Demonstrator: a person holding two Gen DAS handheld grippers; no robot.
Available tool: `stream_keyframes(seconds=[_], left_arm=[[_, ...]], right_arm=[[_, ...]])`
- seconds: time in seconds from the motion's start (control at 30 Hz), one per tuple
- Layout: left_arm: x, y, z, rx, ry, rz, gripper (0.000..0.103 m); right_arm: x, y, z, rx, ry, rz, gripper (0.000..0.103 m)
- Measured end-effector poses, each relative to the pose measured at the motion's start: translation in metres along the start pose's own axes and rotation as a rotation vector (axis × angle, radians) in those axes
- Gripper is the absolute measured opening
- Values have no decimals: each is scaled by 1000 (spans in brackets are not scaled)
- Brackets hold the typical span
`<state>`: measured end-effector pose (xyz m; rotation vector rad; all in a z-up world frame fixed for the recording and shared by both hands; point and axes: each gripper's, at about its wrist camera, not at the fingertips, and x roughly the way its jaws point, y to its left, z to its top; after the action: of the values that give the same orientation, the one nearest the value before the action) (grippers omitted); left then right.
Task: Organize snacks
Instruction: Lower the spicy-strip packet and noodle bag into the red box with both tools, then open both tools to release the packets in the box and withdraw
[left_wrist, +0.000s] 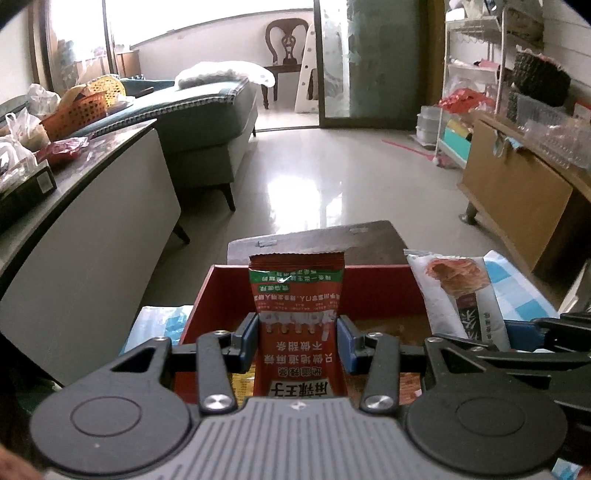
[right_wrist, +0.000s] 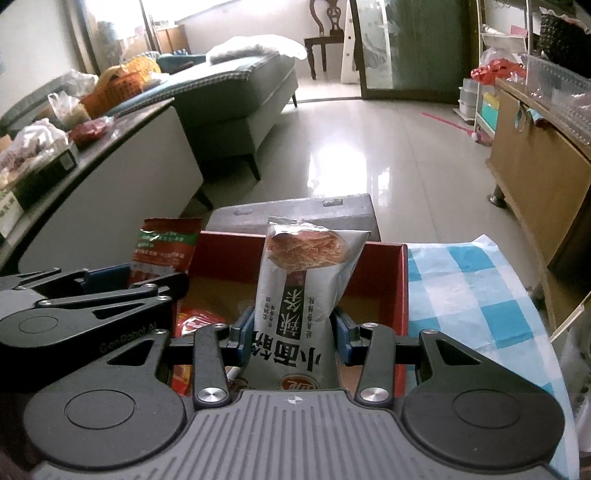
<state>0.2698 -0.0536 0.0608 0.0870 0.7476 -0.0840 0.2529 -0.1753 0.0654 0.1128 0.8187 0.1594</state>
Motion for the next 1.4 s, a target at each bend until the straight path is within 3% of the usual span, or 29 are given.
stream_keyframes(seconds=[0.73,1.4], left_arm=[[48,-1,-21,31,122,66,40],[32,15,-21,6,108,92,46]], right_arm=[[48,4,-10,-44,124,-35,57],[40,3,-14,-58,136,-75,64]])
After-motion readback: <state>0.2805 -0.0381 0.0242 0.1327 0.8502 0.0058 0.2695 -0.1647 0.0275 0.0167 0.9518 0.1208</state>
